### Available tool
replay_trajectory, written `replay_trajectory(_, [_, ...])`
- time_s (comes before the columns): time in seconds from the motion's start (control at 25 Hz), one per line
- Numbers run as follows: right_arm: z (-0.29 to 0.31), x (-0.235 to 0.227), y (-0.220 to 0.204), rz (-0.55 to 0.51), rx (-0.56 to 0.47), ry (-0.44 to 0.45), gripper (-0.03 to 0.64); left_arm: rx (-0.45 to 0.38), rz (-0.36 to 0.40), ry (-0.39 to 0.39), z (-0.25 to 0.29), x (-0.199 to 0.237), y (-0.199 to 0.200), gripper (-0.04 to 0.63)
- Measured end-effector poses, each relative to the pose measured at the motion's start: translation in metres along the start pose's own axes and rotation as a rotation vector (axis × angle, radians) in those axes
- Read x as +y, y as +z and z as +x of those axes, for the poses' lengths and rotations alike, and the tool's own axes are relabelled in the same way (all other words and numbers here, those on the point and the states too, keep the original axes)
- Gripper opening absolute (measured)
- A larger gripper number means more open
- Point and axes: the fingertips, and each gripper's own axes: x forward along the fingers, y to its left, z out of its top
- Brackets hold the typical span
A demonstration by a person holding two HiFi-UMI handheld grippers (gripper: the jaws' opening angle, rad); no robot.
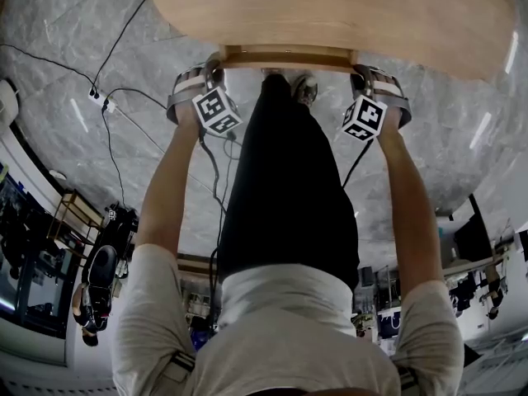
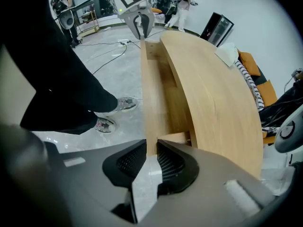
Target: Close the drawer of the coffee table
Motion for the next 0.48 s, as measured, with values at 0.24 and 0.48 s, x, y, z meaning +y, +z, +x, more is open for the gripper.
replay_trajectory(0.24, [0.001, -0.01, 0.0, 0.033, 0.006, -0.024, 0.08, -0.009, 0.003, 0.007, 0.001, 0.009, 0.002, 0.107])
replay_trajectory(0.48, [0.001, -0.019, 0.001, 0.076, 0.016, -0.048, 0.084, -0.013, -0.012, 0.012, 0.002, 0.017, 0.003, 0.109])
